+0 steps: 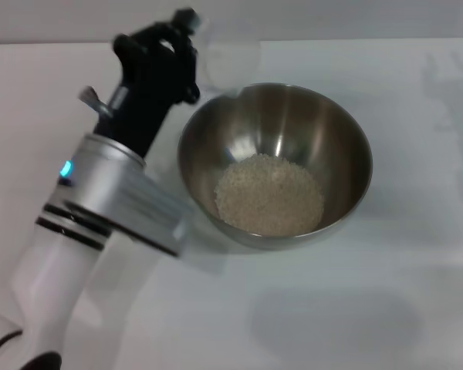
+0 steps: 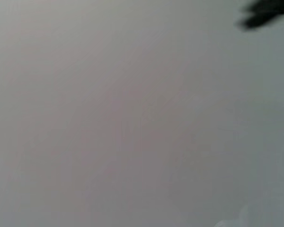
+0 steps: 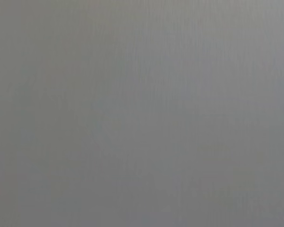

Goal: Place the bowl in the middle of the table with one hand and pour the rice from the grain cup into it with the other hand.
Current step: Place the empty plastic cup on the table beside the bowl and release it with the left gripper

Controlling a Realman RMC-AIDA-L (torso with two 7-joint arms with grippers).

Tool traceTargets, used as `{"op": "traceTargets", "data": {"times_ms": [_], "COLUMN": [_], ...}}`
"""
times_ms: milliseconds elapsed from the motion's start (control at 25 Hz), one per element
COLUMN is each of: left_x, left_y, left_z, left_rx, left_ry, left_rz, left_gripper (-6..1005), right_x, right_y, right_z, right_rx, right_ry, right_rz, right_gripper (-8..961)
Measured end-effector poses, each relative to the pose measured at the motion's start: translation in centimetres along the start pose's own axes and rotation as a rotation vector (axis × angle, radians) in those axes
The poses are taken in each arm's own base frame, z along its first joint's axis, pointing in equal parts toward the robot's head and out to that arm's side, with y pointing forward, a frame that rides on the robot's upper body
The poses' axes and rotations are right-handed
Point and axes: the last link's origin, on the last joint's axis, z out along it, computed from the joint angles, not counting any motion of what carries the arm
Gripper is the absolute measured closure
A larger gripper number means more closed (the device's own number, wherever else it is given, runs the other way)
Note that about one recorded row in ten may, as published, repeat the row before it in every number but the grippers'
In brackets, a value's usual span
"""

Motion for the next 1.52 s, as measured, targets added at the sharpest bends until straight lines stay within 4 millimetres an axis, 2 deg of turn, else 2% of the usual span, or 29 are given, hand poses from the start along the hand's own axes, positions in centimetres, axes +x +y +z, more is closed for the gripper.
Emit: {"op": "traceTargets", "data": {"times_ms": [80, 120, 160, 240, 280, 320, 480, 680, 1000, 1520], "left_x": [-0.8, -0.8, -2.0, -2.9, -3.9, -3.9, -7.7, -9.6, -10.8, -11.3], "left_y": [-0.9, -0.9, -1.6, -1.8, -2.0, -2.0, -1.6, -1.1, 0.5, 1.1], "left_z": [0.5, 0.5, 0.8, 0.7, 0.4, 0.4, -1.1, -2.4, -3.3, -3.6], "left_rx": [0.040, 0.040, 0.075, 0.091, 0.104, 0.104, 0.102, 0.109, 0.058, 0.052], "left_ry": [-0.032, -0.032, -0.077, -0.113, -0.155, -0.155, -0.306, -0.402, -0.538, -0.593], "left_rz": [-0.151, -0.151, -0.294, -0.355, -0.422, -0.422, -0.618, -0.758, -0.846, -0.918], "left_gripper": [915, 914, 914, 913, 912, 911, 909, 906, 901, 893], "right_x": [0.0, 0.0, 0.0, -0.1, -0.1, -0.1, -0.1, 0.0, -0.1, 0.1], "right_y": [0.1, 0.1, 0.1, 0.1, 0.1, 0.1, 0.1, 0.1, 0.0, -0.1], "right_z": [0.1, 0.1, 0.2, 0.2, 0.2, 0.2, 0.1, 0.1, 0.0, -0.4], "right_rx": [-0.002, -0.002, -0.003, -0.003, -0.002, -0.002, -0.001, -0.002, 0.000, 0.004], "right_ry": [-0.001, -0.001, -0.003, -0.004, -0.010, -0.010, -0.009, -0.003, -0.006, 0.002], "right_rz": [0.001, 0.001, 0.001, 0.001, 0.002, 0.002, 0.002, 0.001, 0.001, -0.003], "right_gripper": [545, 545, 545, 545, 545, 545, 545, 545, 545, 545]}}
